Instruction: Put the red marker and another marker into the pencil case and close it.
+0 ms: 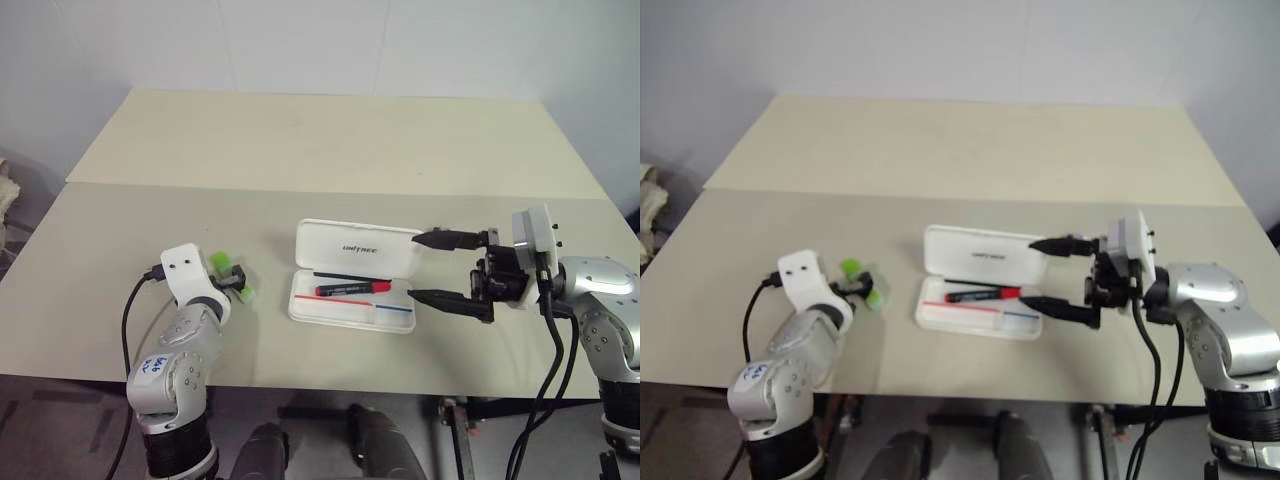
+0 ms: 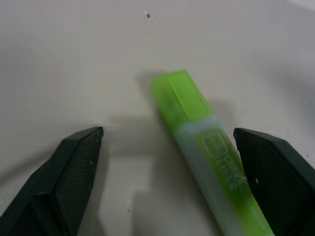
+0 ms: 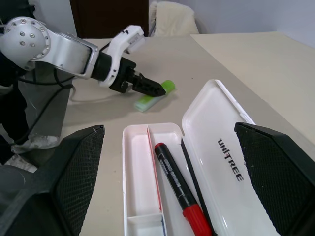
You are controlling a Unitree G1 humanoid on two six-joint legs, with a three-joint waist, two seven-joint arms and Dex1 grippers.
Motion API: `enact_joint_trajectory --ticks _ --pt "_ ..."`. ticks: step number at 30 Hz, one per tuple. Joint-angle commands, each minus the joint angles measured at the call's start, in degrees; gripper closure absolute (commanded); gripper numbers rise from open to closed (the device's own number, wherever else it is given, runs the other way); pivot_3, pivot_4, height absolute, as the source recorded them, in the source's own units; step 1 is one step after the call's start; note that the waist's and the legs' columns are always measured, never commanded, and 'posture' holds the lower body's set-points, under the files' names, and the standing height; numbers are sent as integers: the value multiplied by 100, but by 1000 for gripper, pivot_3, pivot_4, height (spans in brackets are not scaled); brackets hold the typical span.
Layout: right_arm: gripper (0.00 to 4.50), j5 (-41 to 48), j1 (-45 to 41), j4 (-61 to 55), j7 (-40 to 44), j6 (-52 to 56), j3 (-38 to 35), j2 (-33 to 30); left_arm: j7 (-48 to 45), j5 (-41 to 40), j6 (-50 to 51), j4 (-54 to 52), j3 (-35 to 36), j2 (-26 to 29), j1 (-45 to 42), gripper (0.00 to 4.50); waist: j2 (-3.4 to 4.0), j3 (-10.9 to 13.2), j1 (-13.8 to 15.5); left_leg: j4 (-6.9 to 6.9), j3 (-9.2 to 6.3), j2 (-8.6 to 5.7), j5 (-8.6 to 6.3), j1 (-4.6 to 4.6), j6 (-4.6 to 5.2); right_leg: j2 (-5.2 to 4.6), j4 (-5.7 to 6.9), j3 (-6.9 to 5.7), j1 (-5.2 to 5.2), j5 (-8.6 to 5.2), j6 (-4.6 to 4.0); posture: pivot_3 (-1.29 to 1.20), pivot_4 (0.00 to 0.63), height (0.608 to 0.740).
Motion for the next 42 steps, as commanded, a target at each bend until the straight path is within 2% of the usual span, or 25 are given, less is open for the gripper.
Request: enact_joint_trajectory --ticks 1,8,11,16,18,19,20,21,25,27,30,36,40,42 --pt "31 389 210 -309 104 43 -445 -142 11 137 186 95 38 -77 -125 0 0 0 -3 0 1 -2 0 0 0 -2 0 2 0 -1 2 0 150 740" --pt "31 447 587 -483 29 -67 -659 -178 -118 338 426 673 68 -104 -598 0 0 0 -17 8 2 -6 3 3 2 -3 -15 -1 15 -10 6 0 150 740" --pt "31 416 643 -555 -60 -81 -674 -175 -233 397 621 894 57 0 -771 0 8 -5 -24 19 2 -2 5 3 4 0 -60 -13 18 13 5 0 150 740" --pt "31 354 729 -581 -123 -127 -701 -194 -437 402 1003 1325 257 167 -1178 0 100 -56 -70 15 1 37 -1 -47 -4 30 -321 -44 72 151 15 0 150 740" --pt "31 337 746 -588 -153 -149 -685 -194 -497 417 1110 1451 290 196 -1317 0 152 -86 -97 -6 -27 90 0 -77 3 68 -529 -81 152 267 30 0 150 740" --pt "31 331 749 -593 -171 -160 -676 -191 -513 431 1171 1487 298 202 -1368 0 151 -86 -91 -19 -32 103 5 -95 12 67 -571 -93 169 290 30 0 150 740" --pt "0 323 739 -605 -208 -163 -658 -175 -535 433 1251 1510 314 197 -1408 405 155 -88 -75 -23 -29 100 6 -91 13 59 -558 -92 166 289 31 0 150 740" --pt "0 317 732 -614 -233 -165 -646 -165 -555 439 1310 1522 325 192 -1434 610 153 -88 -35 -23 -24 94 5 -87 11 54 -541 -89 156 284 30 0 150 740" --pt "0 294 722 -637 -293 -171 -601 -158 -671 486 1457 1485 318 155 -1478 1871 131 -79 39 -21 3 40 23 -85 23 21 -267 -44 20 147 6 0 150 740" --pt "0 276 694 -634 -324 -174 -573 -152 -684 530 1453 1456 317 127 -1476 2427 122 -73 43 -23 13 33 17 -82 10 18 -171 -26 -1 116 33 0 150 740" --pt "0 243 649 -605 -336 -184 -545 -146 -686 585 1409 1427 335 97 -1481 3325 117 -71 41 -54 16 35 11 -21 0 20 -140 -24 3 102 54 0 150 740" --pt "0 160 570 -499 -304 -244 -505 -126 -785 642 1220 1395 326 196 -1573 3385 112 -69 43 -59 24 33 11 -14 0 17 -147 -17 9 96 51 0 150 740" --pt "0 134 535 -452 -314 -281 -472 -136 -1304 687 335 1288 28 770 -1590 3385 69 -43 19 -58 24 34 15 -12 1 19 -143 -16 6 92 37 0 150 740" --pt "0 128 522 -431 -319 -297 -456 -146 -1632 687 -19 1276 -95 1124 -1611 3385 35 -23 -10 -60 24 39 20 -14 -1 22 -146 -18 4 71 -26 0 150 740"
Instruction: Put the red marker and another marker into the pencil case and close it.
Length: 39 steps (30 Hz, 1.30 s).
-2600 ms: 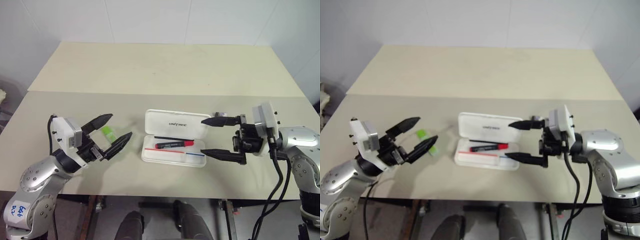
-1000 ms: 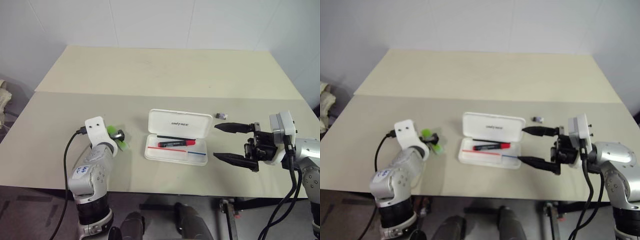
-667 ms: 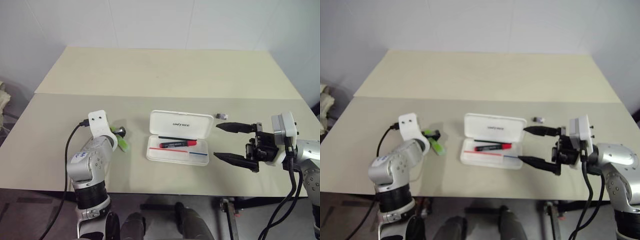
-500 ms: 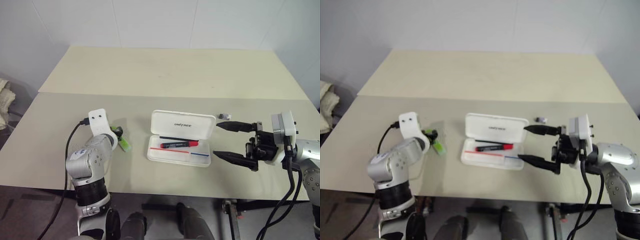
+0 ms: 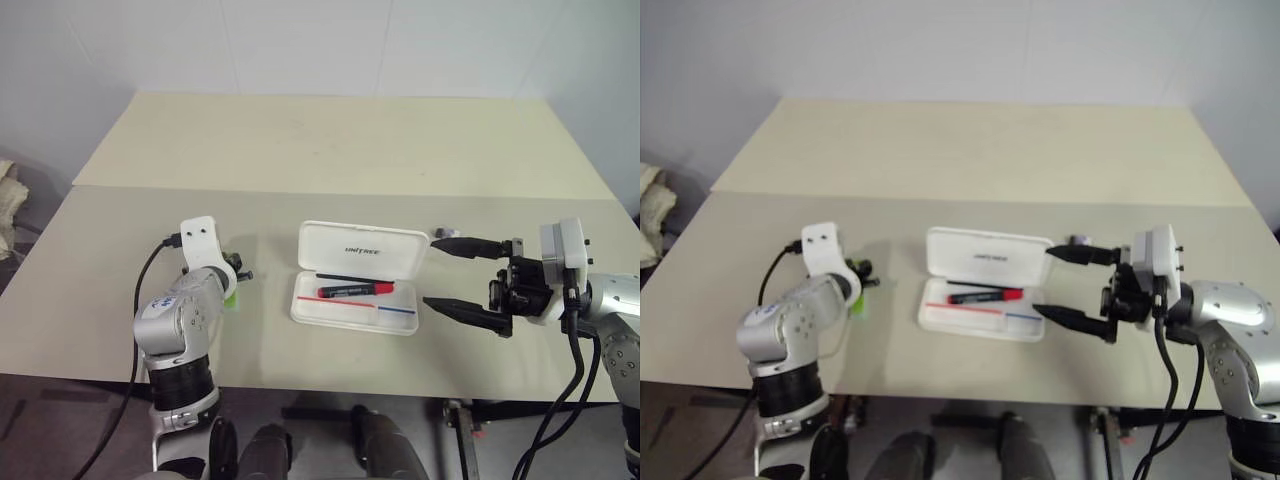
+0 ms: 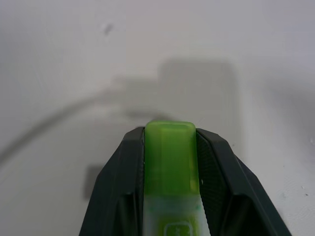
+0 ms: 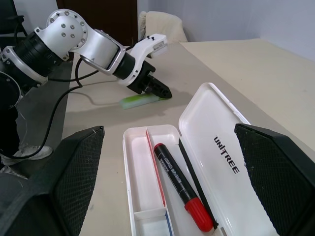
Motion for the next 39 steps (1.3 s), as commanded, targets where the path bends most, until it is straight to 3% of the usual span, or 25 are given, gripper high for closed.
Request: enact_joint_trajectory --ticks 1,5,9,13,19,28,39 --pt "0 -17 -71 -39 12 -102 -29 -40 -600 27 -634 -95 -208 593 -121 3385 -20 11 -19 1 0 2 0 0 -1 0 2 0 0 1 -3 0 150 740" --pt "0 -13 -68 -33 21 -85 -44 -55 -1641 -164 -1608 25 -199 1467 -201 3385 -22 13 -31 -16 18 4 -1 2 -2 -2 8 13 -10 10 17 0 150 740" --pt "0 -37 -57 -69 -50 -71 -20 -27 -3350 -484 -3048 -28 -381 2334 -100 3385 -25 15 -3 -23 19 6 -5 -12 -10 -3 47 11 -50 26 67 0 150 740" --pt "0 -58 -30 -107 -124 -83 3 8 -4593 -940 -3432 -72 -471 2967 -195 3385 -26 16 -3 -26 22 4 -6 -28 -11 -9 82 12 -84 21 62 0 150 740" --pt "0 -70 51 -147 -216 -128 -36 43 -5792 -1610 -3176 -425 -840 3505 -407 3385 -36 23 -20 -20 27 5 -7 -28 -9 -8 87 15 -83 19 63 0 150 740" --pt "0 -21 310 -340 -391 -185 -147 36 -7079 -2070 -3209 -536 -1646 3670 -651 3385 -36 23 -29 -18 32 6 -8 -25 -7 -3 95 23 -84 17 64 0 150 740" --pt "0 46 819 -838 -728 -164 -292 56 -7945 -1517 -4171 835 -2574 3054 -999 3385 -39 25 -22 -8 55 9 -5 -17 -2 10 100 51 -83 -12 16 0 150 740"
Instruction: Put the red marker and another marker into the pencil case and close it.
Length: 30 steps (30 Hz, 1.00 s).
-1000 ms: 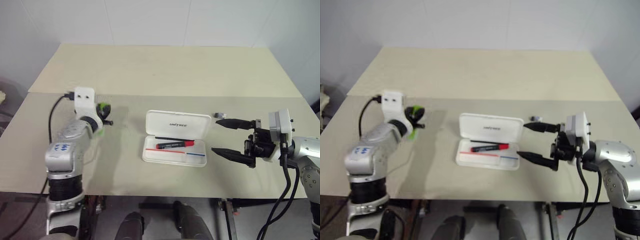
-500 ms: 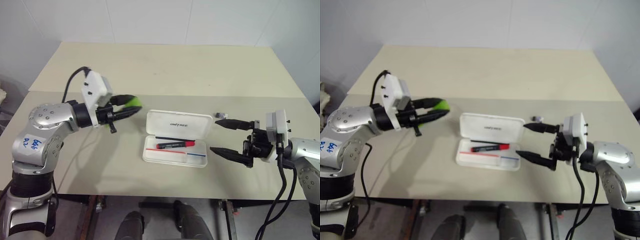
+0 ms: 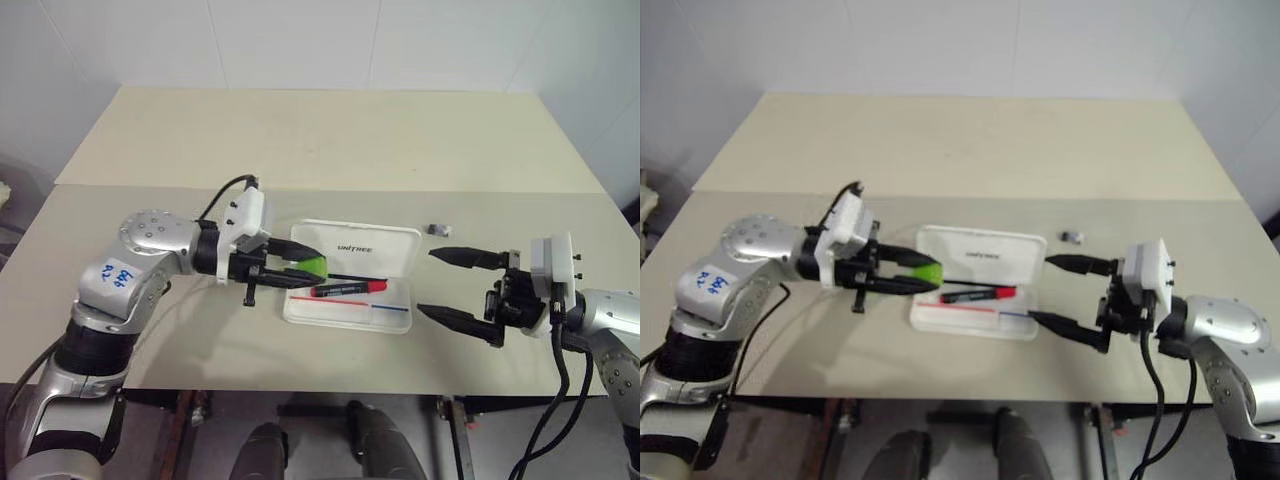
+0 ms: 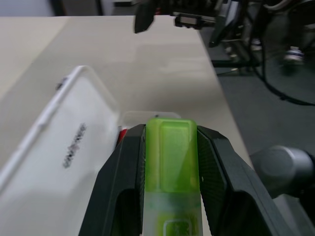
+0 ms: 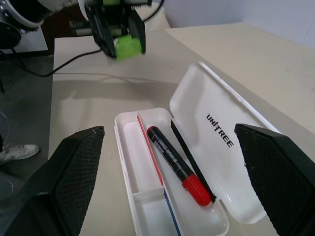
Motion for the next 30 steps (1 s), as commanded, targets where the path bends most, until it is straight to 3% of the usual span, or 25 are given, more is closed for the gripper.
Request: enact_joint_trajectory --ticks 1,17,30 --pt "0 96 168 -293 -143 -59 -253 33 -149 294 -494 361 -212 -207 -145 3385 0 0 2 1 2 0 0 1 0 0 1 3 0 0 0 0 150 740" --pt "0 121 601 -704 -536 -108 -330 120 -519 1626 -1813 1670 -1149 -935 -468 3385 -31 17 -7 16 63 6 0 19 1 32 40 87 0 -19 -17 0 150 740" --pt "0 114 733 -870 -711 -89 -336 151 -400 2012 -1722 1870 -1270 -1388 -817 3385 -43 24 -13 15 67 8 -2 19 5 38 42 93 -1 3 22 0 150 740"
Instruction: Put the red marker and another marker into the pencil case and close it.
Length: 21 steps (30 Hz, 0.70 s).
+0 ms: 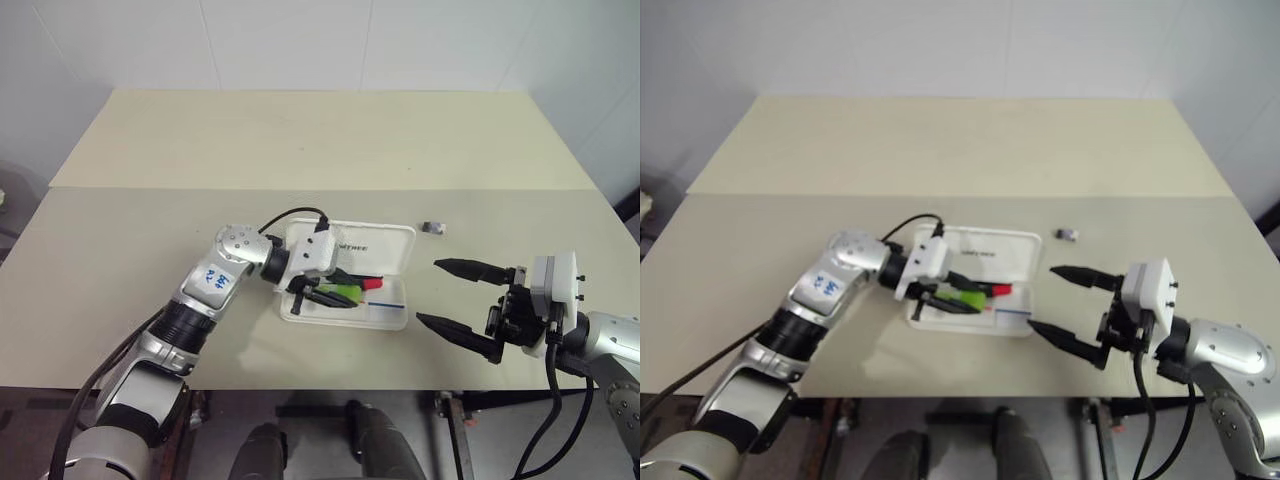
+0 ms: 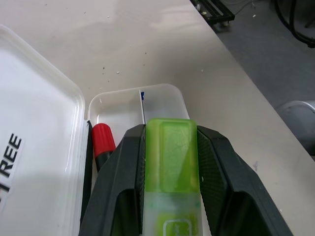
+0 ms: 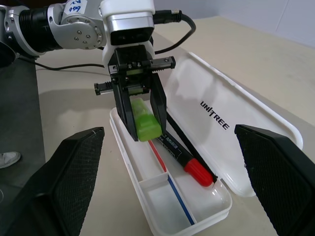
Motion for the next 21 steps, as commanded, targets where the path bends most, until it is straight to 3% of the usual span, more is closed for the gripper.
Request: enact_joint_trajectory --ticks 1,6,16,21 --pt "0 88 49 -222 -84 -79 -172 43 -26 32 79 -221 1 -9 -126 3385 0 0 -1 0 0 0 0 0 0 0 0 0 0 0 0 0 150 740" --pt "0 74 26 -206 -114 -81 -158 41 4 110 290 -411 -56 25 -95 3385 -1 1 1 1 1 0 0 0 0 0 0 2 0 0 0 0 150 740" --pt "0 62 -65 -115 -88 -98 -156 16 69 73 835 -1012 -113 78 93 23 -1 1 -5 1 2 0 0 0 0 0 1 3 0 -1 0 0 150 740" --pt "0 43 -98 -95 -95 -92 -131 20 108 64 911 -1152 -58 139 152 23 -2 1 -1 3 2 0 0 1 0 1 5 3 0 -3 -5 0 150 740"
